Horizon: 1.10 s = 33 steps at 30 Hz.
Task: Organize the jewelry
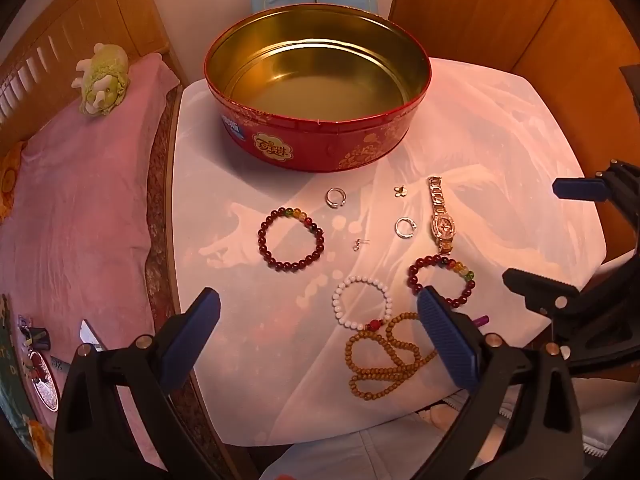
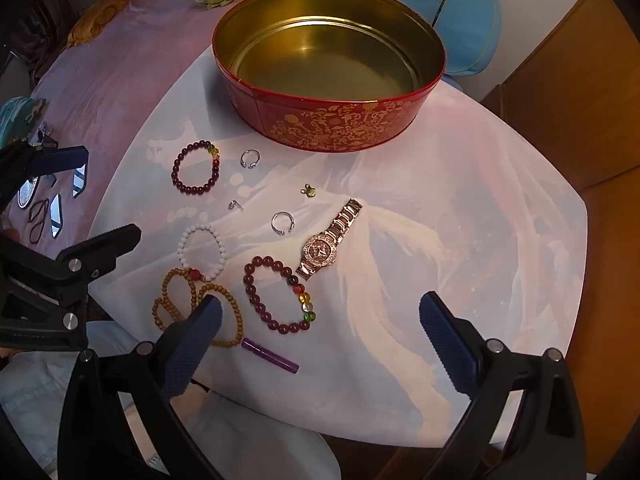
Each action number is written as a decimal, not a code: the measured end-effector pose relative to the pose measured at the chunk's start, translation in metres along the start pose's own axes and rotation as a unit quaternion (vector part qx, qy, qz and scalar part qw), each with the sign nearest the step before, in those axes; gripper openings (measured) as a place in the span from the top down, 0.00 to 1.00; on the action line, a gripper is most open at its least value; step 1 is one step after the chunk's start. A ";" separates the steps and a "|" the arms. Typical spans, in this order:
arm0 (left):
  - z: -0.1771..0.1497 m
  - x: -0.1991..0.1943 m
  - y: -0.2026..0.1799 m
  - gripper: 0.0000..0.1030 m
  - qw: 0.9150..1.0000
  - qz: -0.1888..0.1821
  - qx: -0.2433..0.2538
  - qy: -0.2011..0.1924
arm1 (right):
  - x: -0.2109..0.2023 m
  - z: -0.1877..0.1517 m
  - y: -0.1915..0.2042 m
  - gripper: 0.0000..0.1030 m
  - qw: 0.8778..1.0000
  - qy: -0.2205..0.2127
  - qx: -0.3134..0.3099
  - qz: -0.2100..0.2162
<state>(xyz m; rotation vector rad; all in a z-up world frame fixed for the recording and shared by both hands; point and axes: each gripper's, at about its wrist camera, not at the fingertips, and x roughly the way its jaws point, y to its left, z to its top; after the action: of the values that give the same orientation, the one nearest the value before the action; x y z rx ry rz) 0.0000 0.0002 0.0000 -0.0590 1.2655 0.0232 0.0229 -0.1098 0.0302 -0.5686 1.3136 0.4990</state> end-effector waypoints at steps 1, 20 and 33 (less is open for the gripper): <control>0.000 0.000 0.000 0.06 1.000 0.000 0.000 0.000 | 0.000 0.000 0.000 0.04 1.000 0.000 0.001 0.001; -0.009 0.002 -0.005 0.06 1.000 -0.003 0.012 0.008 | 0.002 -0.005 -0.002 0.03 1.000 0.012 0.010 0.007; -0.011 0.003 -0.007 0.06 1.000 -0.006 0.013 0.007 | 0.003 -0.009 0.000 0.03 1.000 0.014 0.006 0.003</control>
<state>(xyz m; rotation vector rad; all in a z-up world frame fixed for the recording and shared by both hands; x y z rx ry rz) -0.0093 -0.0076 -0.0056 -0.0441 1.2790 -0.0049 0.0168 -0.1150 0.0254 -0.5641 1.3450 0.4883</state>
